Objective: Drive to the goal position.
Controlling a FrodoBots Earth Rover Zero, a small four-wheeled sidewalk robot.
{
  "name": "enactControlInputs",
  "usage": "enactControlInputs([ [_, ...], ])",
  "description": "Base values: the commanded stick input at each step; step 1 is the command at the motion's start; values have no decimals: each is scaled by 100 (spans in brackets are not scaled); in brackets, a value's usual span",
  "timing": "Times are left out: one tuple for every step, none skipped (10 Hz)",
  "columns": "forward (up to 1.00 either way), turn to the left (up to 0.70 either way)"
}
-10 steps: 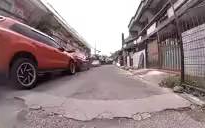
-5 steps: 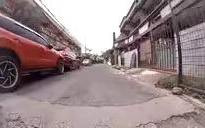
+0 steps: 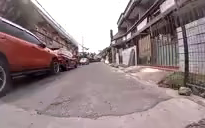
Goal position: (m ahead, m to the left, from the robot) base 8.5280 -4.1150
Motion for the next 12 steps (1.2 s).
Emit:
enactControlInputs([
  [50,5],
  [50,5],
  [50,5],
  [50,5],
  [50,5],
  [50,5],
  [50,5],
  [50,5],
  [50,5],
  [50,5],
  [50,5],
  [50,5],
])
